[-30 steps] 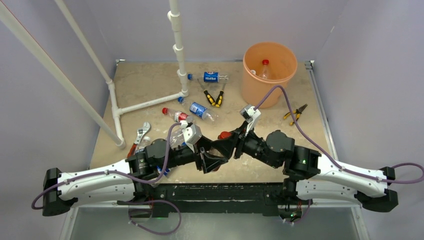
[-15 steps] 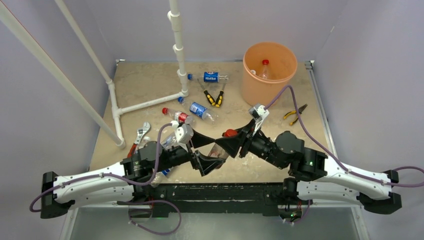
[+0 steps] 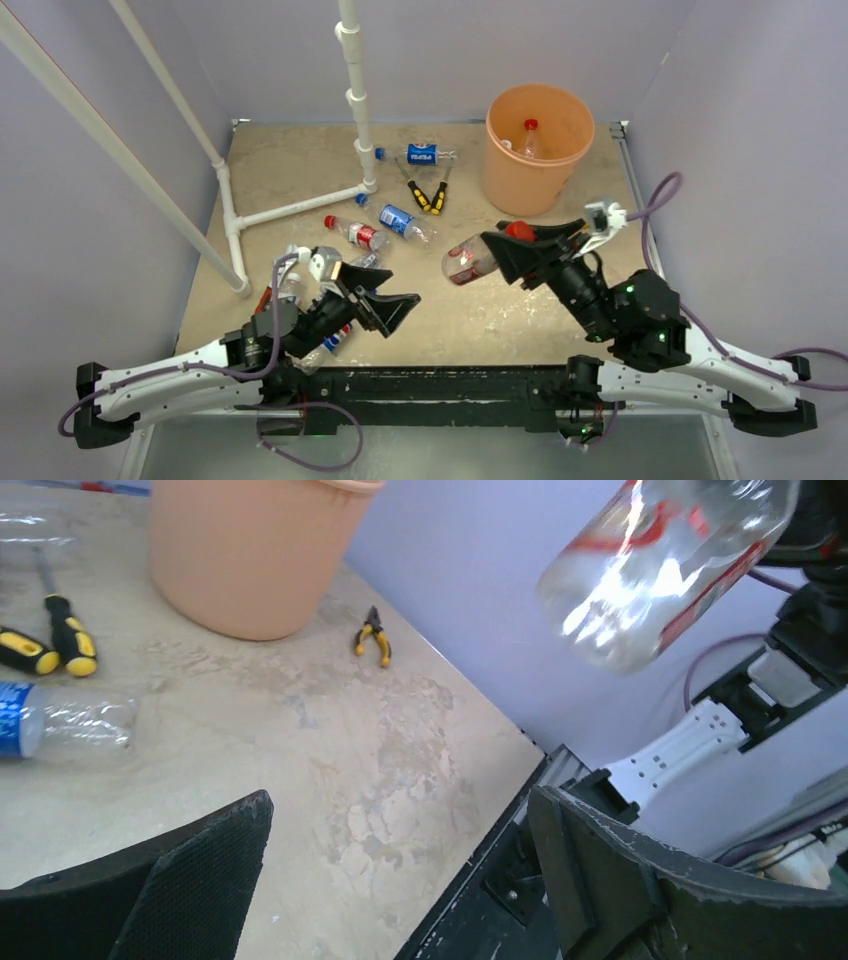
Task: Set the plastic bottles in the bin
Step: Place the plastic bottle in the trash bin.
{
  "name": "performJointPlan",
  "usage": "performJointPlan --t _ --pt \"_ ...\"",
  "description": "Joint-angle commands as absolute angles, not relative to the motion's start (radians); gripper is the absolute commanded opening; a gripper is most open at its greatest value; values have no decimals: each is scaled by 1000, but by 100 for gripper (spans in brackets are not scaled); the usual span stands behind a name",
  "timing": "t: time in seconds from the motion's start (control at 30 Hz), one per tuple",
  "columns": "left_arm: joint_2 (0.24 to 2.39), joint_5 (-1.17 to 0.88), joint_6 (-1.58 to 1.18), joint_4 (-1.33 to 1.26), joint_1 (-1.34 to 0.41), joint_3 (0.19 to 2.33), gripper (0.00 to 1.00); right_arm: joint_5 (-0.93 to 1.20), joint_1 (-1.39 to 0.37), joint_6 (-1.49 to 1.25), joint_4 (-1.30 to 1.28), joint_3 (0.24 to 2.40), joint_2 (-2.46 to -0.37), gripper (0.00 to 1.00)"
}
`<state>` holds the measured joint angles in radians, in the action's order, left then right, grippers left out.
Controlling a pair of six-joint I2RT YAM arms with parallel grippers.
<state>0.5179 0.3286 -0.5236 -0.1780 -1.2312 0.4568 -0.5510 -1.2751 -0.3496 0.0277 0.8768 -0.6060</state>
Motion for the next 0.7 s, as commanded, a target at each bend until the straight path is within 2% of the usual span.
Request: performJointPlan --t 0.0,0.17,0.27,0.43,0.67 --pt "432 487 -611 -145 -1232 422 99 -712 -1275 -110 259 943 -620 0" --pt "411 554 -676 -73 -1232 420 99 -866 -1275 182 484 991 -744 0" --pt "426 539 -693 -66 -1232 422 98 -917 -1245 265 467 1088 -877 0" --pt "455 506 -704 -89 -1232 427 97 -721 -1013 56 220 1295 -1013 0" --pt "462 454 -720 -109 -1232 429 94 -650 -839 -66 126 1419 -1134 0"
